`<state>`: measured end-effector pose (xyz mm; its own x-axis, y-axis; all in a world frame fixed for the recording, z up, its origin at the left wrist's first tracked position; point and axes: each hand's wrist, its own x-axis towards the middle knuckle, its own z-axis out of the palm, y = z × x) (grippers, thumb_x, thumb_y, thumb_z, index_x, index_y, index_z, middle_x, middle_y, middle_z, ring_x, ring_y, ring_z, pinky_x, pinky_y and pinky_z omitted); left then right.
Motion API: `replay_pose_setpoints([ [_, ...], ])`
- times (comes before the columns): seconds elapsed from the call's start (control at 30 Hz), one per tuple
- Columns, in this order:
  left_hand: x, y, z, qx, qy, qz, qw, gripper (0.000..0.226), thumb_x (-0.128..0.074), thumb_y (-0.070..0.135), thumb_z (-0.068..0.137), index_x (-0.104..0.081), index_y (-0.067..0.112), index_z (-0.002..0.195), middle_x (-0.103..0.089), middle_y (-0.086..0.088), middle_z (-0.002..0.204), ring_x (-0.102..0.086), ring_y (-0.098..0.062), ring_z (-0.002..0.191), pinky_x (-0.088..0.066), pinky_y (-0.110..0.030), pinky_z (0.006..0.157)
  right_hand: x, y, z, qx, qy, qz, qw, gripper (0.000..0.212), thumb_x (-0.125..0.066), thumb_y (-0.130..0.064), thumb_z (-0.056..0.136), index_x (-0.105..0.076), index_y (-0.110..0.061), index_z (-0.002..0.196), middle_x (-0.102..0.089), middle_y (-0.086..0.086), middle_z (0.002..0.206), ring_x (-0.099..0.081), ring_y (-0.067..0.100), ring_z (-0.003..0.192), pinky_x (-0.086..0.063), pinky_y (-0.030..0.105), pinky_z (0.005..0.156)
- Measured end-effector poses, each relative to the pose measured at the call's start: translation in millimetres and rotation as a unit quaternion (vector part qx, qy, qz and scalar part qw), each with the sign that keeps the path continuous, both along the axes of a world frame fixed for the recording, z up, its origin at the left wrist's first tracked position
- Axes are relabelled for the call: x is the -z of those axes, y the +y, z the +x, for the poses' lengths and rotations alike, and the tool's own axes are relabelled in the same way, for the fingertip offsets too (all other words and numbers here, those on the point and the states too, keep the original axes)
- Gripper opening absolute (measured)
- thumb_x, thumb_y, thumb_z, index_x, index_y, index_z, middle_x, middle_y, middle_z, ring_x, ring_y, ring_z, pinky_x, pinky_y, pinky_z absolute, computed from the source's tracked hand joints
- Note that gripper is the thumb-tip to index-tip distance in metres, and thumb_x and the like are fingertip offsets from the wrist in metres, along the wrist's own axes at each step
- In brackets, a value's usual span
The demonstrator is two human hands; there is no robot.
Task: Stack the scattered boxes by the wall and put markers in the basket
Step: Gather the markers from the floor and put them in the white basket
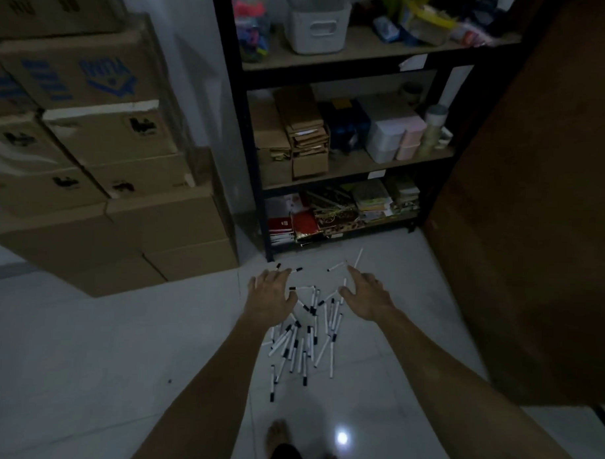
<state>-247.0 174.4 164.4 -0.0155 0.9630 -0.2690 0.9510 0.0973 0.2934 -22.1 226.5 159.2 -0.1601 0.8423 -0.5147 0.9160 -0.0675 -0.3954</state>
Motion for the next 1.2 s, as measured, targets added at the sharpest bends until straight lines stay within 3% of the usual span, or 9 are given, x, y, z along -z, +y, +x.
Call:
replay_pose_setpoints([
  [0.4, 73.0, 60.9, 66.8, -0.065, -0.042, -0.041, 0.996, 0.063, -0.041, 0.043, 0.099, -0.02, 0.022, 0.155, -0.027, -0.004, 0.158, -0.014, -0.027, 0.15, -0.012, -0.047, 0.121, 80.3, 61.9, 53.4, 0.04, -0.005, -0.036, 0.999, 0.069, -0.039, -0.054, 0.099, -0.005, -0.034, 0.156, -0.02, 0.011, 0.16, -0.024, 0.033, 0.143, -0.023, 0.05, 0.114],
  [0.83, 123.2, 143.1, 88.3, -0.099, -0.056, -0.087, 0.99, 0.063, -0.041, 0.042, 0.1, -0.019, 0.02, 0.155, -0.025, -0.005, 0.159, -0.012, -0.027, 0.15, -0.01, -0.047, 0.122, 144.1, 164.2, 66.4, 0.024, 0.001, -0.071, 0.997, 0.07, -0.04, -0.05, 0.101, -0.004, -0.031, 0.157, -0.022, 0.012, 0.158, -0.028, 0.034, 0.141, -0.026, 0.046, 0.115],
  [1.1, 213.9, 164.2, 112.2, -0.148, -0.059, -0.088, 0.983, 0.061, -0.039, 0.04, 0.1, -0.022, 0.017, 0.154, -0.028, -0.004, 0.158, -0.015, -0.025, 0.15, -0.011, -0.042, 0.122, 249.8, 190.9, 66.3, 0.019, 0.004, -0.117, 0.993, 0.07, -0.041, -0.051, 0.1, -0.006, -0.028, 0.157, -0.026, 0.015, 0.155, -0.034, 0.036, 0.136, -0.031, 0.045, 0.11],
  [1.2, 275.0, 165.2, 117.5, -0.137, -0.045, -0.086, 0.986, 0.06, -0.039, 0.04, 0.1, -0.021, 0.02, 0.154, -0.028, -0.001, 0.158, -0.015, -0.021, 0.15, -0.011, -0.04, 0.121, 315.4, 189.5, 60.7, 0.045, 0.018, -0.127, 0.991, 0.071, -0.041, -0.052, 0.1, -0.007, -0.029, 0.157, -0.027, 0.016, 0.154, -0.035, 0.036, 0.135, -0.033, 0.045, 0.108],
])
